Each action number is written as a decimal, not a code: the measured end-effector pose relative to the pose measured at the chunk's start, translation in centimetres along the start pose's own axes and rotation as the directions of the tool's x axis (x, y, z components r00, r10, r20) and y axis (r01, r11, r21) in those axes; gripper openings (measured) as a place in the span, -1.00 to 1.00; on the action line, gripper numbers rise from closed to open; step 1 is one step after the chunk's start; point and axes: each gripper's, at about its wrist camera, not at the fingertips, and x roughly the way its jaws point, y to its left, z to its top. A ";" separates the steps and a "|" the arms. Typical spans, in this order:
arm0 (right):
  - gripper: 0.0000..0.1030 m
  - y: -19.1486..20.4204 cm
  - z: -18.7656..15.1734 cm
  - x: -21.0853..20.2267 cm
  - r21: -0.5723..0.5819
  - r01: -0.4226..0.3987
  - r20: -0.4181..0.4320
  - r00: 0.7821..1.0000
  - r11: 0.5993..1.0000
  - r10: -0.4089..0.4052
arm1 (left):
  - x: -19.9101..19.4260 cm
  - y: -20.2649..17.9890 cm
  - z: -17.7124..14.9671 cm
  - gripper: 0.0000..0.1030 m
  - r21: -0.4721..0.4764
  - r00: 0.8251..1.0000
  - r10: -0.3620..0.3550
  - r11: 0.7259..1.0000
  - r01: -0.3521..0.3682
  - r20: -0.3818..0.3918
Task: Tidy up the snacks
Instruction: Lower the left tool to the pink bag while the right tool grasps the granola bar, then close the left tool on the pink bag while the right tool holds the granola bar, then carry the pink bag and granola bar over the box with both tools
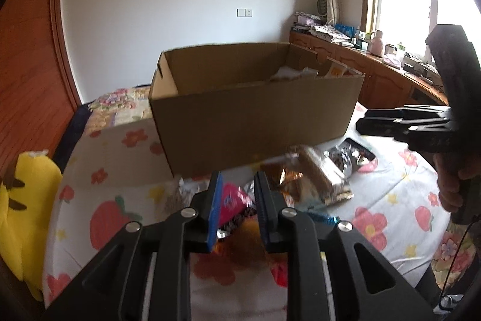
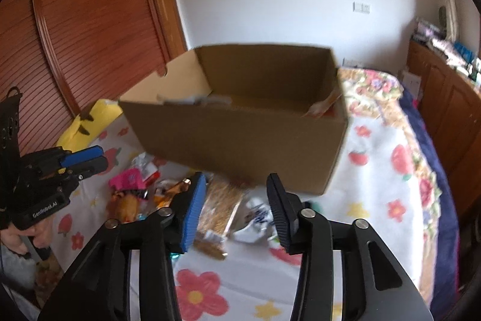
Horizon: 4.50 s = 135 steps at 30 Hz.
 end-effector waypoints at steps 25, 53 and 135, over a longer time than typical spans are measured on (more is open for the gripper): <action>0.17 0.9 -2.1 8.7 0.081 -0.044 -0.184 0.981 0.996 0.058 | 0.9 -0.4 -3.2 -0.53 -0.076 0.998 -0.015 0.997 0.011 -0.056; -0.14 1.6 -7.3 -0.2 -0.014 -0.039 -0.022 0.999 0.999 0.039 | 3.4 -2.9 -3.0 -0.28 -0.130 0.980 0.134 0.980 -0.154 -0.149; -0.14 1.3 -6.3 -2.4 -0.056 -0.009 0.034 0.999 0.998 0.011 | -3.2 -2.5 0.3 -0.25 -0.051 1.000 -0.007 0.999 0.007 -0.014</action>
